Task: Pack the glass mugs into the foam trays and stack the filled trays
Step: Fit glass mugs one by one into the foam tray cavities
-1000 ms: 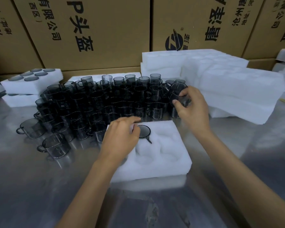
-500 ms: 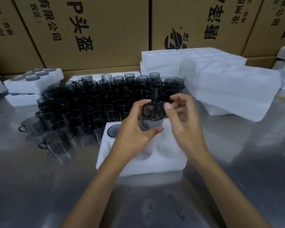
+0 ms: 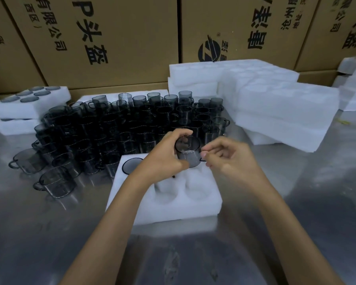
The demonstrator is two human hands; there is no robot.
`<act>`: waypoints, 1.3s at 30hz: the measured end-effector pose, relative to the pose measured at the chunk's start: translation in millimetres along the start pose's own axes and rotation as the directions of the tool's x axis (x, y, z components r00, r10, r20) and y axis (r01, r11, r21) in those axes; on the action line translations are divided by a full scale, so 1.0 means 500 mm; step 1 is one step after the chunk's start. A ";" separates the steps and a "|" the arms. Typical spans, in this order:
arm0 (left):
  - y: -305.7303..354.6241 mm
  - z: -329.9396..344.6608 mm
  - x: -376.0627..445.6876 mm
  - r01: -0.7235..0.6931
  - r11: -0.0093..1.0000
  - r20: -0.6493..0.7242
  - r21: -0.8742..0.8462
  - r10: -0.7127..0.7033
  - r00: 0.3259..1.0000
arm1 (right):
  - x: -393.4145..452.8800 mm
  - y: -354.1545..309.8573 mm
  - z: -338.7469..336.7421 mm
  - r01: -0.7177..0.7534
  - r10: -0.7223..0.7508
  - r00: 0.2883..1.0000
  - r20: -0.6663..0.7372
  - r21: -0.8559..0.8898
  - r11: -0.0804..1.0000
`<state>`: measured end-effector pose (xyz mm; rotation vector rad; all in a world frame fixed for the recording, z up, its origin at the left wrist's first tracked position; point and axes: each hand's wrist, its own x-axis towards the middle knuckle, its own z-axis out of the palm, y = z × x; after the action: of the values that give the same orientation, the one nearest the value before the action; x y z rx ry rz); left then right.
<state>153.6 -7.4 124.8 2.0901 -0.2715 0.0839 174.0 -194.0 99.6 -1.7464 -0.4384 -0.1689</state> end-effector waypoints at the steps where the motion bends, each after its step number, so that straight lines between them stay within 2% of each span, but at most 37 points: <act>1: 0.000 0.004 0.005 0.005 1.000 -0.002 -0.004 -0.005 1.000 | 0.000 0.000 -0.001 -0.008 0.008 1.000 0.015 0.009 1.000; 5: -0.002 0.009 0.008 0.028 0.998 0.013 -0.056 -0.028 1.000 | 0.000 0.007 -0.012 -0.084 0.086 0.994 0.069 -0.022 0.996; 11: -0.021 0.000 0.001 0.020 0.998 0.073 -0.060 -0.015 0.997 | -0.004 -0.001 -0.030 -0.110 0.121 0.989 0.086 -0.121 0.987; 16: -0.021 -0.004 -0.004 -0.062 0.982 0.052 0.179 0.054 0.997 | -0.005 -0.011 -0.051 -0.198 0.206 0.971 0.122 -0.069 0.978; 18: -0.023 -0.007 -0.008 -0.072 0.976 0.054 0.203 0.062 0.997 | -0.006 -0.008 -0.043 -0.165 0.167 0.985 0.034 -0.060 0.984; 20: -0.024 -0.007 -0.010 -0.073 0.974 0.050 0.213 0.063 0.997 | -0.003 -0.005 -0.035 -0.080 0.073 0.996 -0.058 -0.127 0.989; 22: -0.023 -0.007 -0.012 -0.072 0.976 0.041 0.208 0.065 0.997 | -0.004 -0.003 -0.025 -0.026 0.029 0.999 0.015 -0.210 0.977; 25: -0.022 -0.011 -0.014 -0.057 0.979 0.024 0.194 0.053 0.998 | -0.006 0.003 -0.021 -0.043 0.066 0.993 0.095 -0.231 0.972; 29: -0.017 -0.021 -0.018 -0.012 0.997 -0.019 0.073 0.014 1.000 | -0.004 0.003 -0.017 -0.039 0.057 0.994 0.090 -0.185 0.982; 39: -0.023 -0.019 -0.025 -0.018 1.000 0.022 -0.008 0.018 1.000 | -0.002 0.021 0.002 0.007 -0.004 1.000 0.015 -0.198 0.980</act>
<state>144.3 8.3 117.9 2.0822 -0.3034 0.0711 176.9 -195.0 89.5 -1.9431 -0.4491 -0.2096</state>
